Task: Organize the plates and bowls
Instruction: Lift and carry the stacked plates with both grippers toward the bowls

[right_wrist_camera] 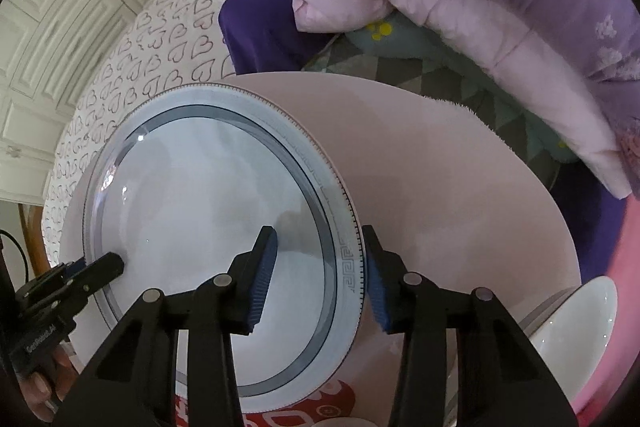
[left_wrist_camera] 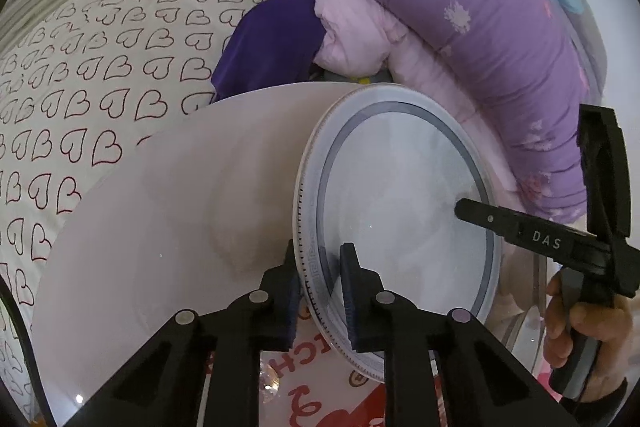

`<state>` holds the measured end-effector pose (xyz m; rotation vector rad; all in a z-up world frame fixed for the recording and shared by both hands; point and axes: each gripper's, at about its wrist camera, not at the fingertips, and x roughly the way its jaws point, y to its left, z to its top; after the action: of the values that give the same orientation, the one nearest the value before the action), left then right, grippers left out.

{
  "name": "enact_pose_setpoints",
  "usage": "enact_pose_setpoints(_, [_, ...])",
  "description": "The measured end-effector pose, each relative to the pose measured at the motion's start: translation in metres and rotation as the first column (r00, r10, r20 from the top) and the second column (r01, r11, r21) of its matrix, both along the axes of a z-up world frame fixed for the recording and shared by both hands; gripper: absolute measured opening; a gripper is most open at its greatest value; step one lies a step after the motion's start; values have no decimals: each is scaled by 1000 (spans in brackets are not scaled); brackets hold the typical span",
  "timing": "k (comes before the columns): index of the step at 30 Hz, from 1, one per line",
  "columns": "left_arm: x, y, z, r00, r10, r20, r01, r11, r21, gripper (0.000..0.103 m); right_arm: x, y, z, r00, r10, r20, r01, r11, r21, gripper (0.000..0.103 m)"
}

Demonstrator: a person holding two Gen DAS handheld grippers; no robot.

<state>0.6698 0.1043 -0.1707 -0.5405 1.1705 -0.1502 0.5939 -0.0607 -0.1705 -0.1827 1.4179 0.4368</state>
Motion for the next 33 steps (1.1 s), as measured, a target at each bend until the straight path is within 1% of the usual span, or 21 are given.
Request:
enact_pose_setpoints(1, [-1, 0, 0, 1000, 3, 1, -3, 1000, -2, 14, -2, 0, 1, 1000, 0, 8, 0, 1000, -4, 40])
enact_pose_setpoints(2, [-2, 1, 0, 1000, 8, 2, -8, 1000, -1, 14, -2, 0, 1, 1000, -3, 12, 3, 1000, -2, 36])
enact_pose_setpoints(5, [-5, 7, 1, 999, 40, 5, -40, 999, 12, 14, -7, -3, 4, 1000, -14, 5, 14, 999, 34, 30])
enact_pose_setpoints(13, [-15, 18, 4, 998, 56, -1, -56, 998, 17, 14, -22, -6, 4, 1000, -25, -7, 26, 995, 101, 26])
enact_pose_setpoints(21, [-31, 30, 14, 997, 74, 5, -74, 997, 21, 14, -39, -5, 11, 999, -34, 4, 33, 987, 157, 23])
enact_pose_setpoints(25, [-44, 36, 25, 996, 82, 20, -83, 996, 25, 14, -48, -3, 20, 999, -30, 17, 26, 985, 173, 23])
enact_pose_setpoints(33, [-85, 50, 56, 994, 92, 52, -93, 995, 29, 14, -72, 0, 42, 999, -25, 35, 18, 978, 206, 23])
